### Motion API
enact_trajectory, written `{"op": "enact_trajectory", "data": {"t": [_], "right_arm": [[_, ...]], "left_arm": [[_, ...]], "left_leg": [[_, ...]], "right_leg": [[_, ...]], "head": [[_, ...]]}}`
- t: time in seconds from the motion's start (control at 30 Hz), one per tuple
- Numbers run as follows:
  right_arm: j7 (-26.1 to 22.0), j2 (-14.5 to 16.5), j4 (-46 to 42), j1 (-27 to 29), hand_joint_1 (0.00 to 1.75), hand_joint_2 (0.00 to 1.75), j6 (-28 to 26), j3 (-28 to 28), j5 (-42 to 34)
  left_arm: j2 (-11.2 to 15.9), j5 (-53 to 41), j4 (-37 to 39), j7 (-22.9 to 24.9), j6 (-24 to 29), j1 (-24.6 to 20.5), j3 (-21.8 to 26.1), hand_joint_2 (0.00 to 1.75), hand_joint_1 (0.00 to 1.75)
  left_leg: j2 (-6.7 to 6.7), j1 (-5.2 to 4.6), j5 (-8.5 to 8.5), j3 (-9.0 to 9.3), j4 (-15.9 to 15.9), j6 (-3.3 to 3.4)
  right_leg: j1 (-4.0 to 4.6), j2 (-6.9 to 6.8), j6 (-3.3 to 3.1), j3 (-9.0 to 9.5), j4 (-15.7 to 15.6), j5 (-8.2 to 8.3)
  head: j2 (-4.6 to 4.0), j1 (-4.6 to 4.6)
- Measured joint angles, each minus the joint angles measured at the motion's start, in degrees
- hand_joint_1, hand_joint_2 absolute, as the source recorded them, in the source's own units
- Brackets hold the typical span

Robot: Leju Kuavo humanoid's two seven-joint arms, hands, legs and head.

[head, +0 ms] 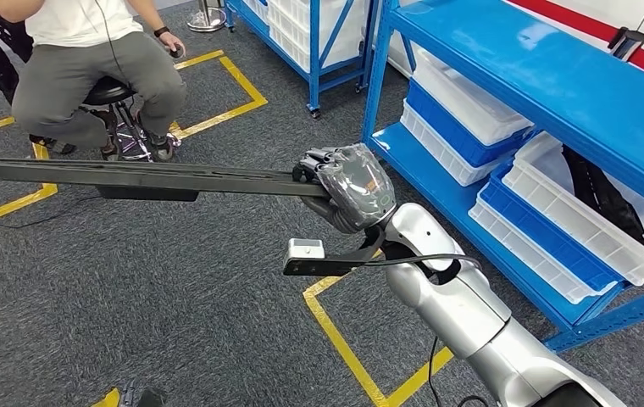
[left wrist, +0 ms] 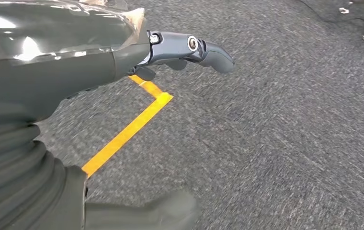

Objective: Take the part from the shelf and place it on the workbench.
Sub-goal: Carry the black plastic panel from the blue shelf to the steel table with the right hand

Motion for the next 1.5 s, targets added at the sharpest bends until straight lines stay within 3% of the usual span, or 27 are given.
{"op": "enact_trajectory", "data": {"t": [0.07, 0.1, 0.17, 0.23, 0.27, 0.3, 0.37, 0.43, 0.5, 0.57, 0.6, 0.67, 0.73, 0.77, 0.83, 0.9, 0.93, 1.0, 1.03, 1.1, 1.17, 1.23, 1.27, 1.3, 1.4, 1.47, 1.5], "right_arm": [[0.0, 0.0, 0.0, 0.0, 1.66, 1.75, 0.0, -0.1, 0.0], [0.1, 0.1, 0.0, 0.0, 1.66, 1.75, 0.0, -0.1, 0.0], [0.1, 0.1, 0.0, 0.0, 1.66, 1.75, 0.0, -0.2, 0.0], [0.1, 0.0, 0.0, 0.2, 1.66, 1.75, 0.0, -0.3, 0.0], [0.1, -0.1, 0.0, 0.3, 1.66, 1.75, 0.0, -0.3, 0.1], [0.0, -0.1, 0.0, 0.4, 1.66, 1.75, 0.0, -0.3, 0.1], [0.0, -0.2, 0.0, 0.5, 1.66, 1.75, 0.1, -0.3, 0.1], [0.0, -0.4, -0.1, 0.5, 1.66, 1.75, 0.1, -0.5, 0.1], [0.0, -0.6, -0.1, 0.5, 1.66, 1.75, 0.2, -0.6, 0.2], [0.0, -0.8, -0.2, 0.6, 1.66, 1.75, 0.3, -0.7, 0.2], [0.0, -0.9, -0.3, 0.6, 1.66, 1.75, 0.4, -0.8, 0.2], [0.0, -1.2, -0.4, 0.7, 1.66, 1.75, 0.5, -1.0, 0.3], [0.0, -1.6, -0.4, 1.0, 1.66, 1.75, 0.6, -1.0, 0.3], [0.0, -1.8, -0.4, 1.1, 1.66, 1.75, 0.6, -1.1, 0.3], [0.0, -2.0, -0.5, 1.3, 1.66, 1.75, 0.7, -1.2, 0.4], [-0.1, -2.2, -0.8, 1.3, 1.66, 1.75, 0.7, -1.3, 0.4], [-0.1, -2.2, -0.9, 1.3, 1.66, 1.75, 0.7, -1.4, 0.4], [-0.3, -2.3, -1.0, 1.3, 1.66, 1.75, 0.7, -1.4, 0.4], [-0.3, -2.3, -1.1, 1.3, 1.66, 1.75, 0.8, -1.4, 0.4], [-0.5, -2.1, -1.1, 1.2, 1.66, 1.75, 0.9, -1.3, 0.4], [-0.7, -1.8, -1.2, 0.9, 1.66, 1.75, 1.1, -1.2, 0.4], [-0.9, -1.6, -1.3, 0.7, 1.66, 1.75, 1.5, -1.1, 0.3], [-0.9, -1.5, -1.3, 0.7, 1.66, 1.75, 1.6, -1.0, 0.3], [-0.9, -1.5, -1.3, 0.7, 1.66, 1.75, 1.8, -0.8, 0.3], [-1.0, -1.3, -1.4, 0.6, 1.66, 1.75, 1.9, -0.6, 0.2], [-1.0, -1.3, -1.5, 0.4, 1.66, 1.75, 1.9, -0.6, 0.2], [-0.9, -1.3, -1.6, 0.4, 1.66, 1.75, 1.9, -0.6, 0.2]], "left_arm": [[0.0, 0.2, 0.0, 0.0, 0.2, 0.1, 0.2, 1.75, 0.00], [0.0, 0.3, 0.0, -0.1, 0.2, 0.0, 0.3, 1.75, 0.00], [0.0, 0.5, 0.0, -0.1, 0.2, -0.1, 0.5, 1.75, 0.00], [-0.1, 0.6, 0.0, -0.2, 0.1, -0.1, 0.7, 1.75, 0.00], [-0.1, 0.7, 0.0, -0.2, 0.0, -0.1, 0.8, 1.75, 0.00], [-0.1, 0.9, 0.0, -0.2, -0.1, -0.1, 0.8, 1.75, 0.00], [-0.2, 1.1, 0.0, -0.2, -0.4, -0.1, 0.9, 1.75, 0.00], [-0.3, 1.2, 0.0, -0.2, -0.7, -0.2, 0.9, 1.75, 0.00], [-0.4, 1.2, 0.0, -0.2, -1.0, -0.1, 1.0, 1.75, 0.00], [-0.4, 1.3, 0.0, -0.2, -2.3, -0.1, 1.1, 1.75, 0.00], [-0.4, 1.3, 0.0, -0.2, -3.5, -0.1, 1.2, 1.75, 0.00], [-0.3, 1.3, 0.0, -0.1, -5.9, -0.1, 1.2, 1.75, 0.00], [-0.3, 1.6, 0.0, 0.1, -8.9, 0.0, 1.2, 1.75, 0.00], [-0.3, 1.8, 0.0, 0.2, -10.6, 0.0, 1.2, 1.75, 0.00], [-0.3, 2.1, 0.0, 0.6, -13.7, 0.1, 1.2, 1.75, 0.00], [-0.3, 2.3, 0.0, 0.9, -15.6, 0.1, 1.2, 1.75, 0.00], [-0.3, 2.3, 0.0, 1.2, -16.3, 0.2, 1.2, 1.75, 0.00], [-0.2, 2.4, 0.0, 1.7, -17.3, 0.4, 1.2, 1.75, 0.00], [-0.2, 2.5, 0.1, 2.0, -17.7, 0.6, 1.2, 1.75, 0.00], [-0.1, 3.0, 0.2, 2.5, -18.6, 1.0, 1.2, 1.75, 0.00], [0.0, 3.5, 0.2, 3.4, -20.2, 1.0, 1.2, 1.75, 0.00], [0.1, 4.2, 0.4, 4.9, -22.6, 1.1, 1.2, 1.75, 0.00], [0.2, 4.7, 0.5, 5.8, -23.9, 1.3, 1.2, 1.75, 0.00], [0.2, 5.1, 0.7, 7.2, -25.6, 1.5, 1.2, 1.75, 0.00], [0.6, 6.2, 1.0, 12.1, -31.9, 1.8, 1.1, 1.75, 0.00], [0.7, 6.4, 1.3, 15.0, -34.7, 1.8, 1.0, 1.75, 0.00], [0.8, 6.4, 1.4, 16.2, -35.5, 1.8, 0.9, 1.75, 0.00]], "left_leg": [[1.38, -0.19, -0.54, -0.52, 0.6, -0.42], [2.81, -0.33, -1.78, -1.37, 2.4, -0.49], [5.36, -0.41, -5.55, -4.36, 9.0, -0.66], [5.93, -0.23, -7.59, -6.79, 14.7, -1.19], [6.21, -0.07, -7.16, -6.63, 14.9, -1.46], [6.70, 0.12, -5.78, -5.26, 12.6, -1.68], [8.72, 0.23, -2.79, -0.93, 5.1, -1.95], [9.65, 0.01, -1.76, 1.17, 1.0, -1.37], [8.65, -0.34, -1.71, 0.88, 0.7, -0.38], [7.73, -0.43, -1.39, 0.79, 0.4, 0.52], [7.26, -0.36, -1.19, 0.79, 0.2, 0.96], [6.27, -0.28, -0.96, 0.72, 0.0, 1.49], [5.04, -0.30, -0.86, 0.60, 0.0, 1.65], [4.38, -0.30, -0.82, 0.57, 0.0, 1.68], [3.07, -0.29, -0.73, 0.60, 0.0, 1.64], [1.86, -0.28, -0.53, 0.49, 0.0, 1.32], [1.37, -0.28, -0.36, 0.35, -0.1, 1.03], [0.45, -0.27, 0.12, 0.10, -0.4, 0.25], [0.31, -0.19, 0.24, -0.03, -0.5, -0.08], [2.20, -0.34, -0.92, -0.92, 0.9, -0.44], [4.98, -0.56, -4.46, -3.59, 6.9, -0.49], [5.74, -0.54, -7.42, -6.64, 13.9, -0.65], [5.92, -0.48, -7.57, -7.17, 15.3, -0.76], [6.22, -0.38, -6.76, -6.63, 14.6, -0.89], [9.28, -0.13, -2.63, -1.21, 4.8, -1.29], [10.53, -0.39, -1.97, 0.30, 1.5, -0.85], [10.10, -0.63, -2.02, 0.22, 1.3, -0.47]], "right_leg": [[-0.76, -1.28, -0.70, 0.40, -0.9, 0.68], [-1.12, -1.97, -1.17, 0.59, -1.4, 1.02], [-1.17, -3.25, -1.88, 0.68, -1.7, 1.21], [-0.98, -4.63, -1.97, 0.65, -1.7, 1.16], [-0.96, -5.28, -1.93, 0.64, -1.6, 1.12], [-1.00, -5.84, -1.81, 0.64, -1.5, 1.03], [-0.82, -6.73, -1.16, 0.47, -0.9, 0.55], [-0.31, -7.44, -0.45, 0.16, -0.2, 0.04], [0.06, -8.28, -0.05, 0.07, -0.1, -0.07], [-0.14, -7.52, 0.35, -0.43, 0.7, -0.81], [-0.39, -6.44, 0.45, -1.24, 2.5, -1.84], [-0.86, -4.14, 0.41, -4.36, 9.3, -4.91], [-1.04, -3.43, 0.66, -7.45, 15.7, -6.84], [-1.08, -3.31, 0.98, -7.80, 16.3, -6.62], [-1.20, -2.77, 1.72, -5.27, 10.8, -3.77], [-1.26, -0.92, 1.89, -1.70, 3.1, -0.97], [-1.16, -0.22, 1.80, -0.71, 1.0, -0.32], [-0.72, -0.26, 1.44, -0.23, 0.1, -0.03], [-1.03, -0.75, 1.08, -0.19, -0.1, 0.21], [-1.59, -1.82, 0.18, -0.01, -0.7, 0.77], [-1.56, -2.98, -0.65, 0.04, -1.0, 1.06], [-1.25, -4.23, -1.04, 0.02, -1.0, 1.03], [-1.18, -4.85, -1.08, 0.02, -1.0, 0.99], [-1.18, -5.40, -1.09, 0.03, -0.9, 0.94], [-0.86, -6.77, -0.60, -0.18, -0.3, 0.36], [-0.22, -7.60, -0.08, -0.54, 0.4, -0.10], [0.10, -8.11, 0.06, -0.61, 0.5, -0.22]], "head": [[0.00, -0.18], [0.00, -0.30], [0.00, -0.44], [0.00, -0.45], [0.00, -0.45], [0.00, -0.46], [0.00, -0.56], [0.00, -0.51], [0.00, -0.36], [0.00, -0.34], [0.00, -0.31], [0.00, -0.26], [0.00, -0.26], [0.00, -0.25], [0.00, -0.25], [0.00, -0.26], [0.00, -0.26], [0.00, -0.31], [0.00, -0.35], [0.00, -0.58], [0.00, -0.82], [0.00, -0.88], [0.00, -0.89], [0.00, -0.90], [0.00, -1.05], [0.00, -1.09], [0.00, -1.09]]}}
